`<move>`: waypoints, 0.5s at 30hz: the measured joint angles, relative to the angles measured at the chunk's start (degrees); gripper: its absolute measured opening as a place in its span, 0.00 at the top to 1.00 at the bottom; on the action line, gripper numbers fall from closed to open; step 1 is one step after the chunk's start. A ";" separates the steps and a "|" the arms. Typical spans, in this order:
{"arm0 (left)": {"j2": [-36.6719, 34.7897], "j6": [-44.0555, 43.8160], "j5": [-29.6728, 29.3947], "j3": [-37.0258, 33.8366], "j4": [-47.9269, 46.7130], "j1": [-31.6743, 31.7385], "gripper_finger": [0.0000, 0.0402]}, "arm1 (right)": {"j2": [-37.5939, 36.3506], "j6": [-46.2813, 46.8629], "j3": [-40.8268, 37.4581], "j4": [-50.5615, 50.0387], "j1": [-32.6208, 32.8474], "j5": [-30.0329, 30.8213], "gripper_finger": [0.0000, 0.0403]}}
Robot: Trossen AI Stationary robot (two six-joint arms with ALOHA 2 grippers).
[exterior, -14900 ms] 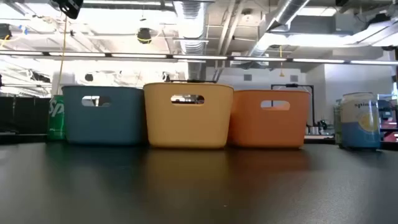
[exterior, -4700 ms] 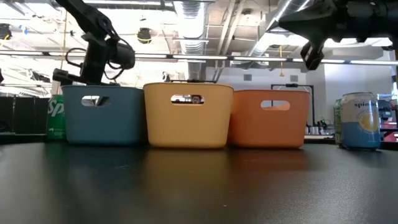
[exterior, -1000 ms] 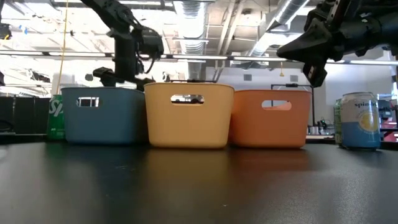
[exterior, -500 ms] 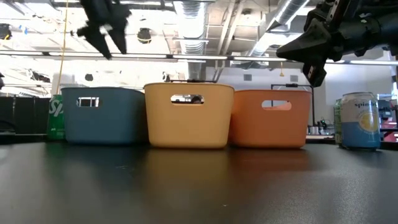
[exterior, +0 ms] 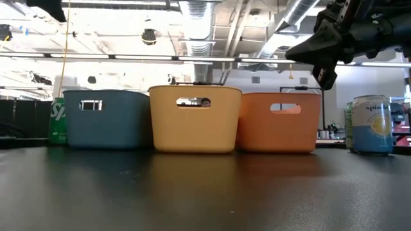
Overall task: Sort soda cans
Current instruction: Put the blue/white soda can into the blue bin
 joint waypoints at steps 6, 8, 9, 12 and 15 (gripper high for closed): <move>7.80 -9.10 -0.41 0.00 -0.08 -9.75 0.15 | 0.00 0.69 0.00 0.12 0.00 0.47 0.92; 10.94 -12.52 -0.66 0.00 -0.53 -12.77 0.15 | -0.02 1.56 0.00 0.17 0.00 0.84 0.92; 12.49 -14.19 -0.73 -0.02 -0.81 -14.34 0.15 | -0.02 1.94 0.00 0.17 0.00 0.95 0.92; 16.35 -18.81 0.15 -0.02 -0.95 -18.52 0.15 | 0.00 2.71 0.00 0.17 0.00 1.12 0.92; 19.08 -23.85 1.78 -0.02 -0.98 -21.66 0.15 | -0.02 2.80 0.00 0.08 0.39 1.24 0.92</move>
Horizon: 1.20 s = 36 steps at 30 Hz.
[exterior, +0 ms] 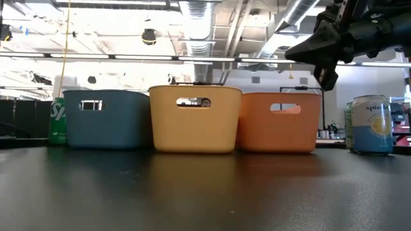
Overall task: Sort soda cans
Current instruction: Put the blue/white soda can into the blue bin
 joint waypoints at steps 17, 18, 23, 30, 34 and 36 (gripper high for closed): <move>5.76 -19.80 11.67 0.00 -0.40 -8.72 0.15 | 0.02 -0.04 0.00 1.78 0.07 0.66 0.92; 5.76 -20.06 11.59 0.00 -0.46 -8.92 0.15 | 0.02 -0.04 0.00 1.81 0.07 0.66 0.92; 7.11 -20.92 9.03 0.00 -2.06 -9.17 0.15 | 0.02 -0.07 0.00 1.77 0.07 0.66 0.92; 11.84 -19.09 9.34 0.00 -2.39 -9.17 0.15 | 0.02 -0.11 0.00 1.70 0.07 0.66 0.92; 13.86 -18.98 11.93 0.00 -2.37 -9.17 0.15 | 0.02 -0.11 0.00 1.70 0.07 0.66 0.92; 14.68 -18.95 13.22 -0.02 -2.19 -9.20 0.15 | 0.02 -0.11 0.00 1.70 0.07 0.66 0.92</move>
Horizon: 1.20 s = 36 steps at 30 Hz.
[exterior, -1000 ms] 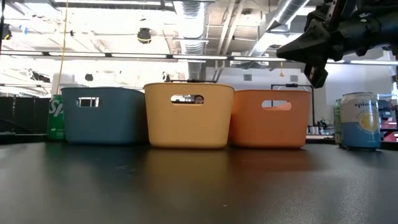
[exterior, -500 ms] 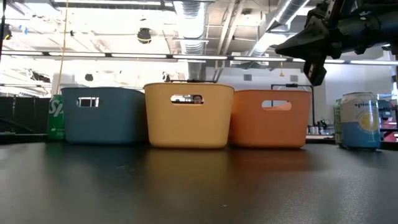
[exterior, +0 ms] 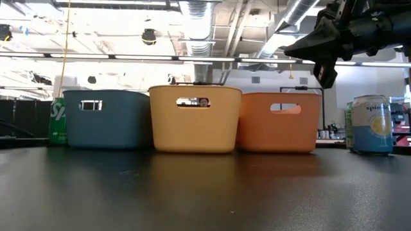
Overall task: Sort soda cans
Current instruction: Put the blue/white soda can into the blue bin
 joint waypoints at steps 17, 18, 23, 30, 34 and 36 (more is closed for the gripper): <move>0.83 -1.30 -0.39 0.09 -6.03 5.84 0.31 | 0.00 0.44 0.00 0.79 2.23 -0.02 0.92; 0.33 -0.72 -0.56 0.81 -7.91 6.93 0.31 | 0.02 0.44 0.00 1.19 2.23 -0.02 0.92; -3.92 5.22 -1.66 5.48 -12.21 12.17 0.31 | 0.02 0.44 0.00 1.90 2.23 -0.02 0.92; -11.14 12.87 -14.91 13.48 -12.15 21.71 0.31 | 0.02 0.05 0.00 1.87 2.10 -0.02 0.92; -14.81 20.20 -21.85 16.74 -12.18 30.24 0.31 | 0.02 -0.07 0.00 1.75 1.33 -0.02 0.92; -16.05 24.58 -24.43 18.11 -12.22 35.80 0.31 | 0.02 -0.07 0.00 1.73 0.94 -0.02 0.92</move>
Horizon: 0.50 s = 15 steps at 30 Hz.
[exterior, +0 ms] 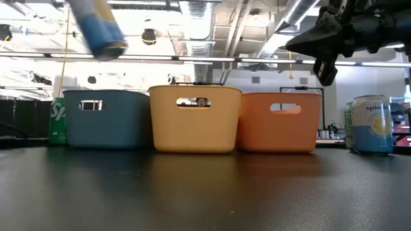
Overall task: Sort soda cans
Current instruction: Put the blue/white soda can into the blue bin
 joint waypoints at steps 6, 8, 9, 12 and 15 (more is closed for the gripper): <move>-1.11 19.60 -3.44 3.31 1.54 18.02 0.31 | 0.00 -0.21 0.00 0.00 -1.15 0.00 0.92; -0.67 27.20 -3.25 3.43 4.26 23.12 0.31 | 0.00 -0.97 0.00 0.00 -1.15 0.00 0.92; -0.26 30.98 -2.78 3.44 5.98 25.52 0.31 | 0.00 -1.32 0.00 -0.02 -1.15 0.00 0.92; 1.58 42.51 -1.33 3.46 10.83 31.80 0.31 | -0.01 -1.53 0.00 -0.09 -1.15 0.00 0.92; 4.26 50.50 0.06 3.47 13.44 37.66 0.31 | -0.02 -1.53 0.00 -0.05 -1.14 0.00 0.92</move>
